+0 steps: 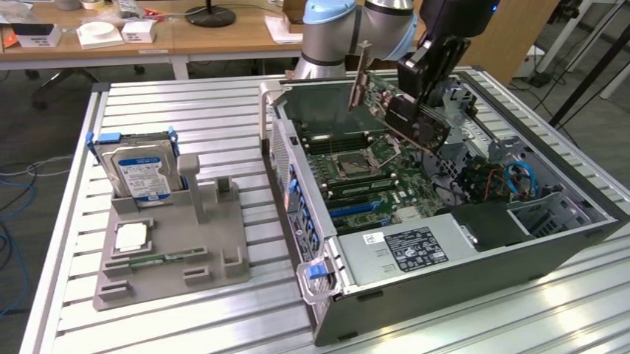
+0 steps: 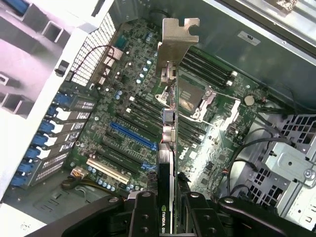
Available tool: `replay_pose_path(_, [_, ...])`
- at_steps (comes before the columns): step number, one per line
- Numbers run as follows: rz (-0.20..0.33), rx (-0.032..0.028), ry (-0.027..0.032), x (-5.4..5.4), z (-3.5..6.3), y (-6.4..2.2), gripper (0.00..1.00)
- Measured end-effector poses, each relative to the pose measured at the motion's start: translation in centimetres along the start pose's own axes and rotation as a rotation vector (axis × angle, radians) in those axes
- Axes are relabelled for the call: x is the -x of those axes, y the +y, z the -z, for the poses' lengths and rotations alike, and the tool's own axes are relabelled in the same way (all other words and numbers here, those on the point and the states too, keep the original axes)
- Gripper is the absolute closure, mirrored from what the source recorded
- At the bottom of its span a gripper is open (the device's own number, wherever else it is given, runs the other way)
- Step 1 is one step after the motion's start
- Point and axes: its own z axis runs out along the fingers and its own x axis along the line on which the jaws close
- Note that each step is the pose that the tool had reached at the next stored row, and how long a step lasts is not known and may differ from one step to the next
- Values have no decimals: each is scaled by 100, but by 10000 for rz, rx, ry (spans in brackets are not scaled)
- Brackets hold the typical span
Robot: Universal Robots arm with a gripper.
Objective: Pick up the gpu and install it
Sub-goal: 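Insert the gpu into the slot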
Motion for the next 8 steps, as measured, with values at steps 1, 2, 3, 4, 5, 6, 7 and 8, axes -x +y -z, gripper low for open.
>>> replay_pose_path(1, [61, 1, 3, 0, 0, 0, 74])
replay_pose_path(2, [116, 2, 6, 0, 0, 0, 74])
replay_pose_path(3, [169, 3, 8, 0, 0, 0, 74])
replay_pose_path(4, [224, 4, 11, 0, 0, 0, 74])
replay_pose_path(5, [277, 6, 13, 0, 0, 0, 74])
replay_pose_path(6, [331, 6, 17, 0, 0, 0, 74])
replay_pose_path(7, [388, 7, 19, 0, 0, 0, 74])
replay_pose_path(8, [440, 9, 22, 0, 0, 0, 74])
